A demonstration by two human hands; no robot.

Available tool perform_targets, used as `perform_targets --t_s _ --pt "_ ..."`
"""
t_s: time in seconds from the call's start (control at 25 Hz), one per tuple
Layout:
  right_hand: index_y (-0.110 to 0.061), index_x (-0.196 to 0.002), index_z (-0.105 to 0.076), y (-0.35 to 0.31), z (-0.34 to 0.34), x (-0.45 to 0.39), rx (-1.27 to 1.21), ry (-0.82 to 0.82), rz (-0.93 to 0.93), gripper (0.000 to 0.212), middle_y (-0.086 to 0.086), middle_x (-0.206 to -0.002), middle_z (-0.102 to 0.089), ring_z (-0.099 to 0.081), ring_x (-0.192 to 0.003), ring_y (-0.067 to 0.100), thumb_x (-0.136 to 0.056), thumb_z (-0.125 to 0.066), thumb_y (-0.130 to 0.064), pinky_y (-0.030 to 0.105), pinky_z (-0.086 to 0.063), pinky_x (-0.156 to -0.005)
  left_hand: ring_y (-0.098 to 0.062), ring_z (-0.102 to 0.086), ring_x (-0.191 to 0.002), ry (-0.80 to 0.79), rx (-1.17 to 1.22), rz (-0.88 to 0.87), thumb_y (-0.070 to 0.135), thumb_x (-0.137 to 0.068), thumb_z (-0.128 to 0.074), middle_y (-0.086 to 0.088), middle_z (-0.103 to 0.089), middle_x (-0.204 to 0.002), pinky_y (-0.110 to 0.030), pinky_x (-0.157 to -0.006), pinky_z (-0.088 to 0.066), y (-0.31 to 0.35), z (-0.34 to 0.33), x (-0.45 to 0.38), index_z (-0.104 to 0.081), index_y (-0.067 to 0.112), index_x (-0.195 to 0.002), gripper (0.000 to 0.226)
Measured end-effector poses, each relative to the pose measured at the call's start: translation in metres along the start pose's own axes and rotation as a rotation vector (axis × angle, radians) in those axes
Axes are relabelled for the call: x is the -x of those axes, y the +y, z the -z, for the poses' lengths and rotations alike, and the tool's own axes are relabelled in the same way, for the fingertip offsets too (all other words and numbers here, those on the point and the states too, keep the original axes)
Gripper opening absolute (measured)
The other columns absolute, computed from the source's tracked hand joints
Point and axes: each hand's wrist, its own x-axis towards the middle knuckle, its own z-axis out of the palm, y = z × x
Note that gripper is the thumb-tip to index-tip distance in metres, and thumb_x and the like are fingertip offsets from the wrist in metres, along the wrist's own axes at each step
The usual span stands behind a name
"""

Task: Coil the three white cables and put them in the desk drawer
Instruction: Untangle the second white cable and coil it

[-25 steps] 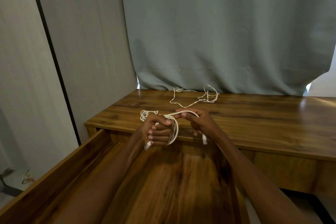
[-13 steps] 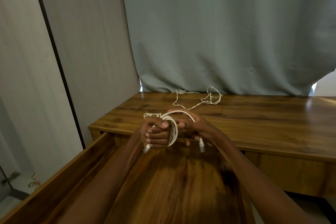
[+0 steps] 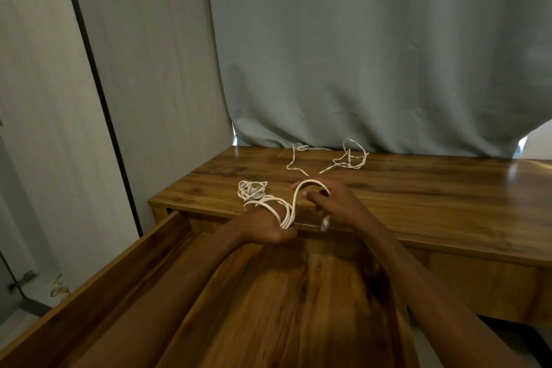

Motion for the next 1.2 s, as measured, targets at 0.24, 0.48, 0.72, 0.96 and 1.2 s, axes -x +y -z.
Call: perform_targets --t_s 0.24,0.48,0.72,0.96,1.2 --pt "-0.042 -0.117 -0.070 0.004 -0.017 -0.011 0.148 0.085 -0.117 0.043 -0.017 -0.103 -0.071 -0.068 -0.081 0.003 -0.079 -0.073 -0.062 0.030 -0.052 -0.072 -0.028 -0.064 -0.066 0.164 -0.592 -0.165 0.036 -0.082 -0.055 -0.010 -0.068 -0.077 -0.031 -0.060 -0.051 -0.021 -0.026 -0.010 -0.067 0.010 -0.077 0.029" --pt "-0.033 -0.120 -0.067 0.016 -0.009 -0.018 0.362 -0.148 -0.105 0.037 -0.013 -0.118 -0.068 -0.071 -0.092 0.010 -0.087 -0.069 -0.050 0.031 -0.052 -0.082 -0.030 -0.066 -0.092 0.239 -0.615 0.118 0.046 -0.092 -0.050 -0.009 -0.071 -0.102 -0.037 -0.079 -0.049 -0.044 -0.032 -0.019 -0.066 0.013 -0.105 0.039" --pt "-0.041 -0.139 -0.052 0.024 0.003 -0.006 0.171 -0.085 -0.244 0.074 -0.013 -0.130 -0.058 -0.057 -0.114 0.010 -0.073 -0.082 -0.057 0.031 -0.052 -0.086 -0.027 -0.065 -0.091 0.254 -0.616 0.171 0.047 -0.092 -0.051 -0.005 -0.070 -0.097 -0.034 -0.076 -0.045 -0.051 -0.033 -0.019 -0.067 0.018 -0.095 0.033" --pt "-0.037 -0.144 -0.047 -0.007 -0.040 -0.014 0.612 -0.028 0.109 0.080 -0.012 -0.146 -0.051 -0.045 -0.133 0.011 -0.076 -0.062 -0.079 0.032 -0.033 -0.104 -0.028 -0.062 -0.112 0.170 -0.594 0.253 0.038 -0.093 -0.056 -0.010 -0.066 -0.121 -0.036 -0.091 -0.045 -0.034 -0.035 -0.031 -0.064 0.012 -0.117 0.036" --pt "-0.042 -0.125 -0.058 0.005 -0.045 -0.017 0.503 0.155 0.102 0.050 -0.019 -0.123 -0.063 -0.058 -0.111 0.005 -0.081 -0.067 -0.063 0.030 -0.046 -0.087 -0.030 -0.065 -0.107 0.226 -0.575 0.184 0.042 -0.093 -0.057 -0.012 -0.070 -0.115 -0.038 -0.089 -0.046 -0.038 -0.047 -0.034 -0.069 0.010 -0.115 0.041"
